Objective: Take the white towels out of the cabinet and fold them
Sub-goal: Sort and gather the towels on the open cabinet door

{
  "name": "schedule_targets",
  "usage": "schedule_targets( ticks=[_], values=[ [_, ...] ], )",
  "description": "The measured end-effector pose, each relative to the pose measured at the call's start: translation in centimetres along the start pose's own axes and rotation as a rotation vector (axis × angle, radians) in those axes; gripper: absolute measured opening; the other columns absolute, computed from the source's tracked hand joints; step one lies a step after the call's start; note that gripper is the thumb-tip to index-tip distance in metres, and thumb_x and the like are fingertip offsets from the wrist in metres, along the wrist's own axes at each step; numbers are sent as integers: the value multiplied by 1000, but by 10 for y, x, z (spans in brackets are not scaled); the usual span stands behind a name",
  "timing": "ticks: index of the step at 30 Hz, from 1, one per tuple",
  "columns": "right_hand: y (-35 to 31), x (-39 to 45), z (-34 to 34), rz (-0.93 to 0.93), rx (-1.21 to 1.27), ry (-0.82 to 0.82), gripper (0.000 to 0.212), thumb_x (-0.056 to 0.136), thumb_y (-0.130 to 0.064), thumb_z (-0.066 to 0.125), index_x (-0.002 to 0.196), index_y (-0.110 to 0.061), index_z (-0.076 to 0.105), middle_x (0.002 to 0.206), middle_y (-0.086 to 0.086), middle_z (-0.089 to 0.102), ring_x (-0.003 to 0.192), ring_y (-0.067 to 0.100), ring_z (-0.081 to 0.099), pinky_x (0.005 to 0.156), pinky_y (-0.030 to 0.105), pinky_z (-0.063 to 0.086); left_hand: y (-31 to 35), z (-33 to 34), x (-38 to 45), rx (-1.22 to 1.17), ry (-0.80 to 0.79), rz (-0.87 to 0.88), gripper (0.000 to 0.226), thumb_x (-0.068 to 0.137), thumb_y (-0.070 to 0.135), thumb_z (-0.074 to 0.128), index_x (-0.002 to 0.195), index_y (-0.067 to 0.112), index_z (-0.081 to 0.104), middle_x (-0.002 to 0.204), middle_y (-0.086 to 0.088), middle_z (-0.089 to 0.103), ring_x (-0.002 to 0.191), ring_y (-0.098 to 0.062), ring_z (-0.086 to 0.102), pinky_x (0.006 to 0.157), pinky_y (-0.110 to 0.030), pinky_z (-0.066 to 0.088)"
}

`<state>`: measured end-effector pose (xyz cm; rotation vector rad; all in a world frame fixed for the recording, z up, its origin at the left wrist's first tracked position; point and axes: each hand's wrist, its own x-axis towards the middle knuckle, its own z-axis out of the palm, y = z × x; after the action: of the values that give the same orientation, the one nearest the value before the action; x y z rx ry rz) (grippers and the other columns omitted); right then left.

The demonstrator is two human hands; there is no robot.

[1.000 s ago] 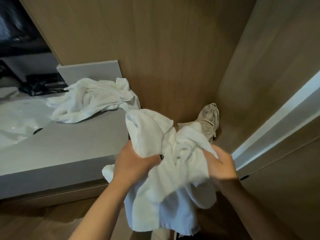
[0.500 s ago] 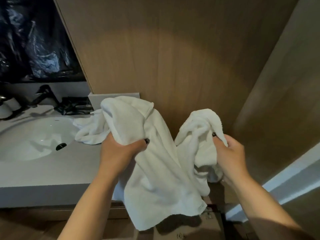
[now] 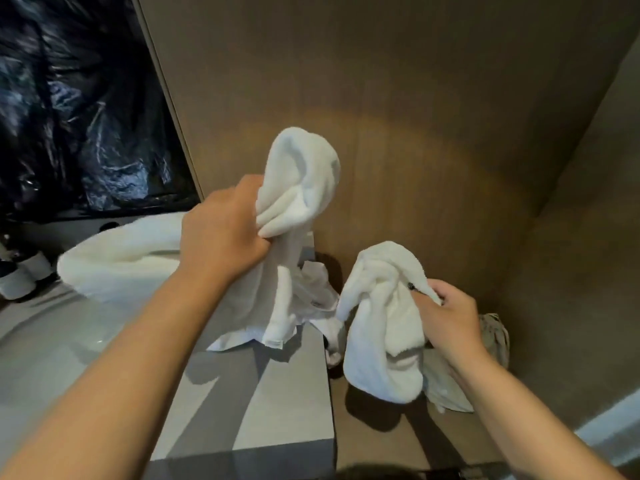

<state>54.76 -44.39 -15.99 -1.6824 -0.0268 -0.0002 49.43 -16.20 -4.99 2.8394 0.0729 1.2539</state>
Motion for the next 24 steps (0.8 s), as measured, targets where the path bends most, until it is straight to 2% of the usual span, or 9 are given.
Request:
schedule_targets(
  ticks=[4,6,8,9,10,12,17,21,24],
  values=[
    [-2,-2,51,28,48,34,9,88,-16,70,80,-19,74,76,2,72,68,14,68,52,19,52,-43,41,-5,75,87,167,57,63,16,80,118,9,64,83,-13,65,68,-37,59,51,-36,42],
    [1,-4,73,27,71,64,7,87,-17,72,82,-22,75,79,1,73,73,17,70,55,24,57,-56,78,-27,-36,-40,154,72,67,15,83,134,4,57,103,-20,67,82,-38,65,60,-39,51],
    [8,-7,92,26,55,119,3,87,-17,72,85,-18,74,82,4,73,79,23,70,64,38,59,-63,118,-57,-131,-416,70,93,83,32,74,156,10,19,149,-19,42,129,-38,49,100,-49,44],
    [13,-9,100,30,39,143,3,87,-17,72,85,-17,73,82,4,72,80,24,69,68,42,59,-68,137,-74,-89,-627,47,103,89,48,64,157,18,-7,163,-13,16,147,-36,24,115,-55,24],
    [19,-12,106,37,21,164,4,87,-17,72,84,-19,73,81,2,72,80,23,69,69,43,58,-71,156,-92,-4,-752,70,109,89,62,54,151,24,-28,166,-8,-6,151,-36,0,116,-62,6],
    [30,-19,112,50,-2,197,7,87,-17,72,83,-23,74,80,-2,73,78,20,69,65,38,55,-75,185,-118,112,-794,181,112,85,77,41,140,30,-44,162,-7,-26,147,-42,-22,109,-74,-9],
    [39,-29,104,120,18,303,15,89,-16,70,85,-29,76,84,-2,75,80,19,72,71,40,57,-86,213,-117,62,-772,164,105,82,82,35,139,41,-43,155,-2,-40,144,-42,-27,105,-75,-13],
    [42,-30,99,157,-3,345,12,89,-21,71,91,-31,77,88,-1,76,83,22,72,74,45,59,-99,225,-128,29,-666,255,95,87,71,46,156,33,-8,165,-8,-11,148,-48,-7,107,-79,9],
    [43,-28,105,165,-16,359,13,89,-18,70,92,-29,77,91,-2,76,87,21,72,78,46,59,-99,237,-129,73,-669,288,90,91,69,39,157,31,-9,164,-10,-16,147,-49,-15,108,-75,10]
  ],
)
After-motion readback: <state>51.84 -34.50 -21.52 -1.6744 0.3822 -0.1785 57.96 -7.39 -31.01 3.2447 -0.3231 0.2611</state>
